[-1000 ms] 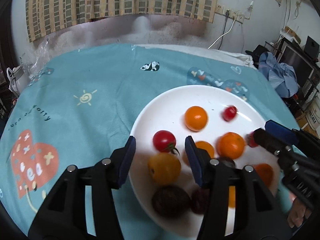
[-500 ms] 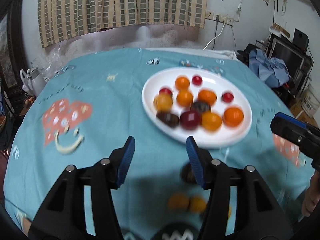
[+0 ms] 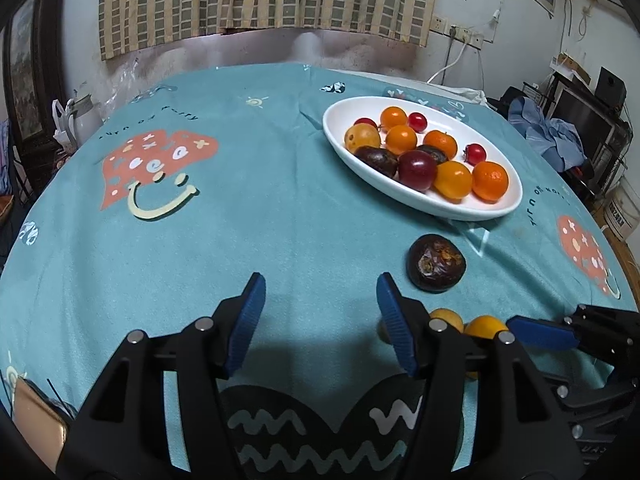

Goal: Organize fruits
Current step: 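Grasp a small yellow fruit with the left gripper while the right grasps the large yellow citrus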

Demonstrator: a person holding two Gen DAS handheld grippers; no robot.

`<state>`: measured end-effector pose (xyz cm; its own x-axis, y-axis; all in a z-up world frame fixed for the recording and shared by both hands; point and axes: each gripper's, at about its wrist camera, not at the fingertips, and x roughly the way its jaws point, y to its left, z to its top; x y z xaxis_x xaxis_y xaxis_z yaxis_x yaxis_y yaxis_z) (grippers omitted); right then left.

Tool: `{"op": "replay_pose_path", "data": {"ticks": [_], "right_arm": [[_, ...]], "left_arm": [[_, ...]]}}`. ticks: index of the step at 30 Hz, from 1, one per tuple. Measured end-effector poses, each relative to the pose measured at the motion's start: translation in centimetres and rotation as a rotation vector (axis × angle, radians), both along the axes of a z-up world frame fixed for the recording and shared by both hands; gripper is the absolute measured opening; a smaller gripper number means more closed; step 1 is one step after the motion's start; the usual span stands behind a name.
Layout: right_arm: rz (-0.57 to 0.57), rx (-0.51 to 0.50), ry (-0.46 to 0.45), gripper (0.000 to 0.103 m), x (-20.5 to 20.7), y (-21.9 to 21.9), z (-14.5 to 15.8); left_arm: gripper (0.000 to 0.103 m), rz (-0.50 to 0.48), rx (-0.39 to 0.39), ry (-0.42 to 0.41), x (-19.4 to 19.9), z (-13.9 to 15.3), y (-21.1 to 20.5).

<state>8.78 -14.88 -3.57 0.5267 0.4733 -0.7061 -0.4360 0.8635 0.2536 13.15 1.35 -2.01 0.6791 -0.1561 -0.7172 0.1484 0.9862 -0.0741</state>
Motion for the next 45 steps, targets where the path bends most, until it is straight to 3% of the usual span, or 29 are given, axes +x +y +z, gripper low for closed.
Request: {"op": "replay_pose_path", "data": {"ticks": [8,16,24,27,30,34,39,45], "right_arm": [[0.008,-0.027,0.063,0.040,1.4,1.0,-1.6],[-0.013,-0.014,0.027,0.039,1.0,-0.3,-0.8],[-0.107,0.045,-0.004,0.039,0.9,-3.3,0.5],[-0.104,0.051,-0.008,0.039,0.6,-3.3,0.6],[-0.110,0.059,-0.010,0.039,0.6,-3.6,0.7],[-0.116,0.074,-0.015,0.039,0.5,-3.9,1.0],[-0.111,0.077,-0.015,0.039,0.4,-3.7,1.0],[-0.111,0.076,-0.010,0.039,0.4,-3.7,0.9]], "left_arm": [[0.061,-0.023,0.006,0.005,0.0,0.0,-0.5],[0.062,-0.067,0.006,0.018,-0.3,-0.4,-1.3],[0.065,-0.131,0.029,0.038,-0.4,-1.3,-2.8],[0.069,-0.123,0.039,0.033,-0.3,-1.2,-2.4],[0.070,-0.051,0.049,0.004,-0.6,-0.5,-0.7],[0.066,-0.054,0.022,0.000,-1.0,-0.4,-0.3],[0.065,-0.138,0.100,0.012,-1.2,-1.5,-2.8],[0.046,-0.203,0.060,0.077,-0.2,-2.5,-3.9]]}}
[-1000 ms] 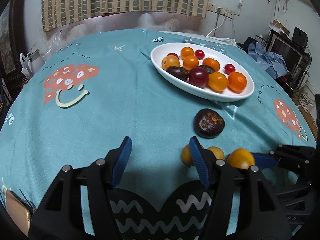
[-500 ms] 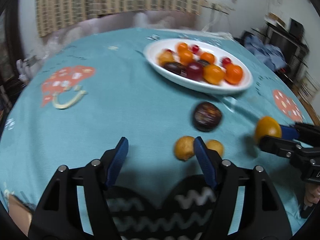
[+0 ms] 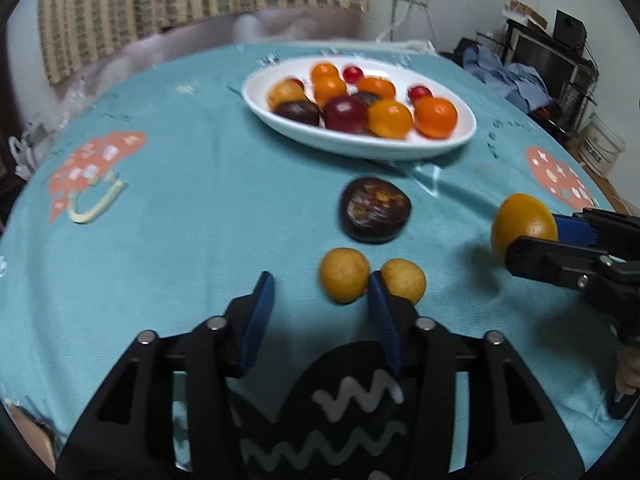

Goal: Organize fruits
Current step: 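Grasp a small yellow fruit with the left gripper while the right grasps the large yellow citrus, then carry both yellow fruits onto the white plate and open both grippers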

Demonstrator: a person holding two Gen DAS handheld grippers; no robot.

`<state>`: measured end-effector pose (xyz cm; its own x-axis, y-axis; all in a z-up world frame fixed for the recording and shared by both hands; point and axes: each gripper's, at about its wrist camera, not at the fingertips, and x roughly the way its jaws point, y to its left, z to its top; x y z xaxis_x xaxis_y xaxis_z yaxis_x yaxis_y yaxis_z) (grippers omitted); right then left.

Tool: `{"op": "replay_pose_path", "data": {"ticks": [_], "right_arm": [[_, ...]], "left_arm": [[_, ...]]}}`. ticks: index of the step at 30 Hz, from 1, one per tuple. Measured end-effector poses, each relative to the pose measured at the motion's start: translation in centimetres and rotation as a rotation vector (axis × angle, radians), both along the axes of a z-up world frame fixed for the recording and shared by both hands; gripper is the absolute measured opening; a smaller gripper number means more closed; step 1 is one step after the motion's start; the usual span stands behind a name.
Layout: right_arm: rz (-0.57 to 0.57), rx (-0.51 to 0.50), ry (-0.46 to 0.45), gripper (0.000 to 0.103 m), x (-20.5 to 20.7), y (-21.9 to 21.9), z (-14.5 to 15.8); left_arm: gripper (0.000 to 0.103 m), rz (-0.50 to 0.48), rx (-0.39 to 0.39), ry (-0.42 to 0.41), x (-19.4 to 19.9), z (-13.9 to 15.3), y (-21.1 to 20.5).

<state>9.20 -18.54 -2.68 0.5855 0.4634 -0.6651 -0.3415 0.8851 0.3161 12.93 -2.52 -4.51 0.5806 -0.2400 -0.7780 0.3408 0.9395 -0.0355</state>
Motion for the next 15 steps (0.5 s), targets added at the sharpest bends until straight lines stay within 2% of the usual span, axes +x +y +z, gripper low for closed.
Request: {"op": "replay_pose_path", "data": {"ticks": [2,5,7,9,15], "right_arm": [[-0.001,-0.001,0.002,0.039,0.0,0.0,0.0],[-0.008,0.002,0.002,0.039,0.0,-0.1,0.0],[-0.013,0.004,0.002,0.039,0.0,-0.2,-0.1],[-0.011,0.003,0.003,0.039,-0.1,-0.2,0.0],[-0.013,0.003,-0.002,0.039,-0.2,-0.3,0.1]], "left_arm": [[0.045,-0.022,-0.020,0.002,0.3,0.1,-0.5],[0.044,-0.031,-0.007,-0.001,0.5,0.0,-1.0],[0.032,-0.030,-0.007,-0.003,0.3,0.0,-0.9],[0.027,-0.028,-0.013,-0.002,0.2,0.0,-0.7],[0.027,-0.028,0.025,-0.044,-0.5,0.5,-1.2]]}}
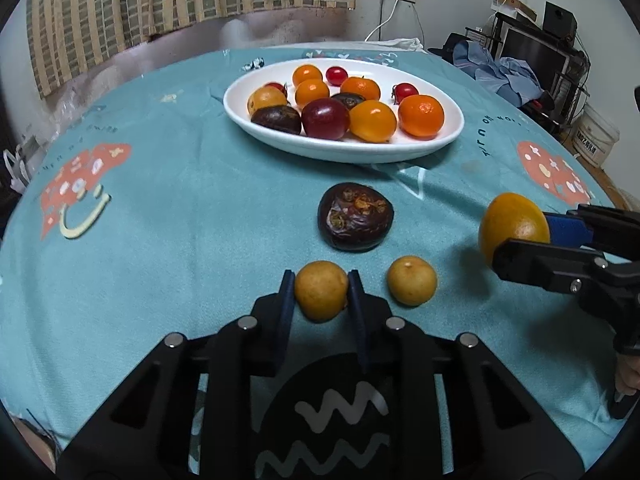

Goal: Organize fruits
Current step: 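Carry both yellow fruits onto the white plate and open both grippers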

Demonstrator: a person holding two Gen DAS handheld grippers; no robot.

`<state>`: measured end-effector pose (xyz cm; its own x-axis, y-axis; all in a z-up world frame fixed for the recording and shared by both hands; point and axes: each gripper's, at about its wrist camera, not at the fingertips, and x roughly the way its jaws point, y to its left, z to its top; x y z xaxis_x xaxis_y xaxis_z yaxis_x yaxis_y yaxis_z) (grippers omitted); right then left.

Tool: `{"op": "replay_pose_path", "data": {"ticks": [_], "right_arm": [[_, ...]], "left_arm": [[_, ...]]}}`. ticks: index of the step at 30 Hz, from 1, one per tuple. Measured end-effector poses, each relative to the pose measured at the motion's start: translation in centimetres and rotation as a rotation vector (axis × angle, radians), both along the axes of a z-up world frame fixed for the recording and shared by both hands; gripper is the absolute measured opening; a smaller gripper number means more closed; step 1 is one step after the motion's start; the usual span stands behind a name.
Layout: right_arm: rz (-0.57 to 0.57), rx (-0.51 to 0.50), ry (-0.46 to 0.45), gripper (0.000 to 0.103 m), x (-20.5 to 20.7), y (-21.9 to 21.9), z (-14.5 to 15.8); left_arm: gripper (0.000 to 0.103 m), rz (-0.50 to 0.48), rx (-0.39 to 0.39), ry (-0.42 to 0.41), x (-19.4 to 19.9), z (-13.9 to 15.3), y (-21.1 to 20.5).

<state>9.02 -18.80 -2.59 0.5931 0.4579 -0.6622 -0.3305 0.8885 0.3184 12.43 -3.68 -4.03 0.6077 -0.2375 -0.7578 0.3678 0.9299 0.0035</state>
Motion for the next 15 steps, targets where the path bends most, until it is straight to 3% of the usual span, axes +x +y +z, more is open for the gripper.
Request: {"op": "replay_pose_path", "data": {"ticks": [9,15], "right_arm": [[-0.033,0.008,-0.042,0.039,-0.2,-0.7,0.8],[-0.107,-0.023,-0.093,0.039,1.9,-2.4,3.4]], "left_arm": [[0.027,0.058,0.084,-0.144,-1.1,2.1,-0.3],[0.027,0.081,0.092,-0.186,1.3,4.3,-1.0]]}}
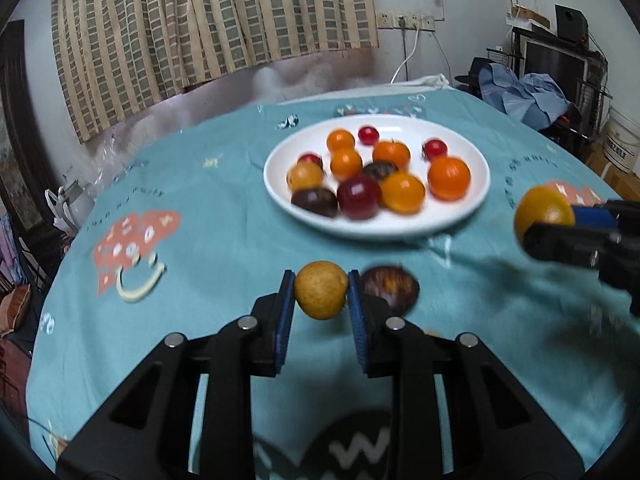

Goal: Organize fruits
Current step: 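Carry both yellow fruits onto the white plate and open both grippers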

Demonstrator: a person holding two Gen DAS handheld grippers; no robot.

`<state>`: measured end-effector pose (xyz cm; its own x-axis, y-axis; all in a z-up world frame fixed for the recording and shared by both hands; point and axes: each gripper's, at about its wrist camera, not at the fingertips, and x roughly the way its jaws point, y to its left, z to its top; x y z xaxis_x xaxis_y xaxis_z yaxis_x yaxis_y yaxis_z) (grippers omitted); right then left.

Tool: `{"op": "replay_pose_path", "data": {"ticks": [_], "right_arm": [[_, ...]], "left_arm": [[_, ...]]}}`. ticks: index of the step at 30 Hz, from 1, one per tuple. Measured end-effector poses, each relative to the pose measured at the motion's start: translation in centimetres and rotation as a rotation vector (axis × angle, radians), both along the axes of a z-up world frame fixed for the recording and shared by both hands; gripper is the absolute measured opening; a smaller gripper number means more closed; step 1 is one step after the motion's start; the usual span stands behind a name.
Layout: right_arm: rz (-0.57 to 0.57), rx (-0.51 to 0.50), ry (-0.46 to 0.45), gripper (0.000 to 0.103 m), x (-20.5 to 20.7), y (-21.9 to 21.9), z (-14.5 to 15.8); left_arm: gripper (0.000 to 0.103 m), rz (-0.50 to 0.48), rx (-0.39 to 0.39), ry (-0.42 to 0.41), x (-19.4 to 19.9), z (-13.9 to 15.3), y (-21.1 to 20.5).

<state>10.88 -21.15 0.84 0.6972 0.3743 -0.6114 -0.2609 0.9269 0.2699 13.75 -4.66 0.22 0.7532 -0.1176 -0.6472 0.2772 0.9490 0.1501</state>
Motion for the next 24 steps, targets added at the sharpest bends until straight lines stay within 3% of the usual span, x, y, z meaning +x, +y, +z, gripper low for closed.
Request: {"op": "replay_pose_path", "data": {"ticks": [6,15,24], "right_arm": [[-0.093,-0.027,-0.018,0.039,5.0,-1.9,1.7],[-0.125,-0.067,0.026,0.039,10.9,-1.8,-1.0],[-0.105,-0.082,0.029,0.039,12.7,-1.7,-2.0]], "left_arm": [[0.026,0.007,-0.010,-0.028,4.3,1.3,-1.9],[0.026,0.016,-0.040,0.007,10.9,0.2,-3.2],[0.027,0.023,-0.048,0.025,13.5,-1.4,-3.6]]}}
